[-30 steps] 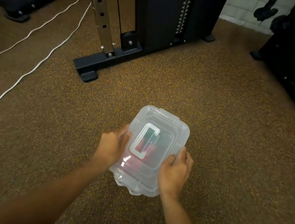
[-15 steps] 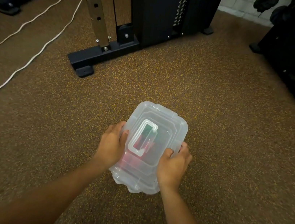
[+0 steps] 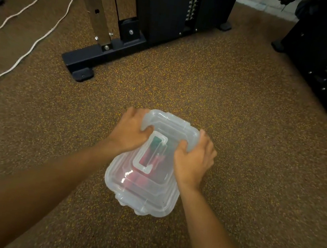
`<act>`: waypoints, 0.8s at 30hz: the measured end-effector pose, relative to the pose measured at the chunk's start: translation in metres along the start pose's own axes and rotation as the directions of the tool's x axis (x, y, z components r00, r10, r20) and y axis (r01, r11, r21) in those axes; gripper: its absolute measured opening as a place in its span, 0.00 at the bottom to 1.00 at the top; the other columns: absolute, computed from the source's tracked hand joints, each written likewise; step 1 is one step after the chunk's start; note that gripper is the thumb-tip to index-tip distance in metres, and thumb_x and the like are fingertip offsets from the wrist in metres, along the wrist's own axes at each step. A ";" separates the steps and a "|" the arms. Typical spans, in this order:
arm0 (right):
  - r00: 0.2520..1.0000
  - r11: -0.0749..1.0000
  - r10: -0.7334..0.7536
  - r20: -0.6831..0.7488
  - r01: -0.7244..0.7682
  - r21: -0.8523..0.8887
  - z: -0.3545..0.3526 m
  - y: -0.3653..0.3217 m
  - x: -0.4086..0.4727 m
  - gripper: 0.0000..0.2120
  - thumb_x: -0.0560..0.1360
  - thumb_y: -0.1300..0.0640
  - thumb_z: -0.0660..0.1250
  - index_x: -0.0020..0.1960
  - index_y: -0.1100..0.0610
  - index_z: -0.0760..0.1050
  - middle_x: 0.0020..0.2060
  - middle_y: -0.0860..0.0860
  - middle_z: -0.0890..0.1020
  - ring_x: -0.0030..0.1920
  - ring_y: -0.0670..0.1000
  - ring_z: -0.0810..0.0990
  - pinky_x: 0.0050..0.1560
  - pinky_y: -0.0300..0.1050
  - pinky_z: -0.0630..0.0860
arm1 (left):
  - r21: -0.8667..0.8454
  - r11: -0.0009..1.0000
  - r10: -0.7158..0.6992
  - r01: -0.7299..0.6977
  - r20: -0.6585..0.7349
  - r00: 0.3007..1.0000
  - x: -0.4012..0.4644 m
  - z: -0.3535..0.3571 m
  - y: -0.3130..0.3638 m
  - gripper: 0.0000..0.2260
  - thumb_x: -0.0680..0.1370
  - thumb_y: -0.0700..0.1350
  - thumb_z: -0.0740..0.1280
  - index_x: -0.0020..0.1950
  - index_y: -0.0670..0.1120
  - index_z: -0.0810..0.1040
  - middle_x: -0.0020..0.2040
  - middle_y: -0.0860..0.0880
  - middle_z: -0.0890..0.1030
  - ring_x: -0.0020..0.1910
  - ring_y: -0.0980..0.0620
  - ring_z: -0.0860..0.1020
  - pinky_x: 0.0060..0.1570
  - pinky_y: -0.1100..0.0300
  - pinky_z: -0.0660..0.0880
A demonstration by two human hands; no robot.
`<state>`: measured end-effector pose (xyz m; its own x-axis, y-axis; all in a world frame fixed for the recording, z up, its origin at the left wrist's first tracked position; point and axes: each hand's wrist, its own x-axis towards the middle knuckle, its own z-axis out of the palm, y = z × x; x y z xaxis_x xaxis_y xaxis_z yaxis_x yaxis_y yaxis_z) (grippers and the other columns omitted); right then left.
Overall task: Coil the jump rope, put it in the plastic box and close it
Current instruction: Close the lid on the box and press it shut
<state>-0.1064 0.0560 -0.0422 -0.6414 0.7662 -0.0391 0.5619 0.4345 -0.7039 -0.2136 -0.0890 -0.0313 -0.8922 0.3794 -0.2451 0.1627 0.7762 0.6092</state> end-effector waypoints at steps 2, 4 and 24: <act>0.995 0.984 -0.104 -0.004 0.102 -0.143 0.008 -0.009 0.016 0.27 0.76 0.52 0.66 0.74 0.56 0.70 0.71 0.56 0.74 0.73 0.59 0.67 0.71 0.60 0.64 | 0.201 0.961 0.188 -0.193 0.041 0.981 0.013 0.007 0.009 0.25 0.82 0.51 0.64 0.78 0.45 0.65 0.73 0.41 0.66 0.73 0.39 0.67 0.73 0.45 0.64; 0.988 0.961 -0.149 0.032 0.152 -0.231 0.014 -0.018 0.030 0.24 0.77 0.52 0.64 0.72 0.56 0.72 0.69 0.57 0.76 0.72 0.60 0.69 0.70 0.60 0.63 | 0.356 0.888 0.267 -0.290 0.113 0.957 0.026 0.012 0.017 0.24 0.83 0.52 0.61 0.78 0.45 0.66 0.75 0.42 0.66 0.75 0.40 0.65 0.73 0.44 0.63; 0.970 0.890 0.050 0.236 0.064 -0.451 0.032 -0.031 0.085 0.28 0.82 0.43 0.52 0.56 0.62 0.82 0.53 0.62 0.85 0.53 0.62 0.83 0.45 0.50 0.70 | -0.077 0.994 -0.067 0.083 0.188 0.980 0.093 0.022 0.018 0.19 0.75 0.62 0.60 0.39 0.50 0.82 0.43 0.46 0.84 0.47 0.44 0.82 0.51 0.55 0.76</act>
<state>-0.1951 0.0919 -0.0468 -0.7176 0.6534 -0.2410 0.6949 0.6492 -0.3093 -0.2841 -0.0292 -0.0595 -0.8060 0.4144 -0.4226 0.0558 0.7640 0.6428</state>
